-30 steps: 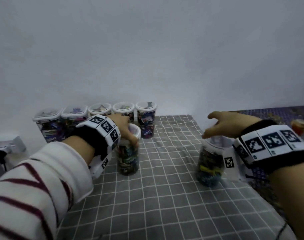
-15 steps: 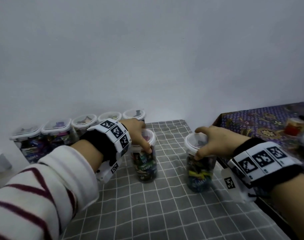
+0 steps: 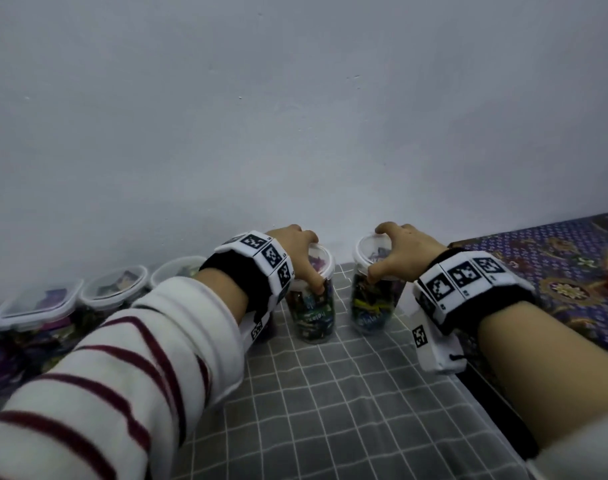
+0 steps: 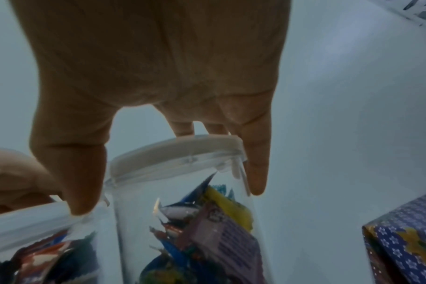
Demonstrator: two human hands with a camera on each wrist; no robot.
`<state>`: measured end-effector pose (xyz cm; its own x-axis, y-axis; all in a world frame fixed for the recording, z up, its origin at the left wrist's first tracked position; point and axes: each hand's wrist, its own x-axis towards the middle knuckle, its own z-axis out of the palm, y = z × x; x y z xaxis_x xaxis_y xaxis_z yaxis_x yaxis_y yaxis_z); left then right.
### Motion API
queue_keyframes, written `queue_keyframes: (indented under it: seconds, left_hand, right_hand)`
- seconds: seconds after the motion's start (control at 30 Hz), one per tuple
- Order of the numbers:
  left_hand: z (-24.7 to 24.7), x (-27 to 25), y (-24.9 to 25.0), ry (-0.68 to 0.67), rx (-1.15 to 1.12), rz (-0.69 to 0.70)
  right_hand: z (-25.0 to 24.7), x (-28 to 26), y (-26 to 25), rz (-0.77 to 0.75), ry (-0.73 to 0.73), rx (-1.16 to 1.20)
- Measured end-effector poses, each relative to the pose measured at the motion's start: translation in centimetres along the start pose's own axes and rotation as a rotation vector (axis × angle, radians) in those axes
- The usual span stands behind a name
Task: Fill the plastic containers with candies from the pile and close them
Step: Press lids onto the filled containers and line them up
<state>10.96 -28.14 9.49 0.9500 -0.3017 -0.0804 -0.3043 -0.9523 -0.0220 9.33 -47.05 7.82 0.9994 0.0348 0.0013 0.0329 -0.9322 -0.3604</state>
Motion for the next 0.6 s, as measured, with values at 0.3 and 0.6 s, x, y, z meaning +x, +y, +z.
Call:
queue_keyframes:
  seconds: [0.3,0.6]
  left_hand:
    - [0.7,3.4,-1.4,-0.042,0.004,0.018]
    - [0.8,4.4,-2.0,-0.079,-0.032,0.051]
  right_hand:
    - [2.9,4.7,-0.7,-0.017,0.008,0.062]
    - [3.7,5.8,-1.5,0.008,0.070,0.052]
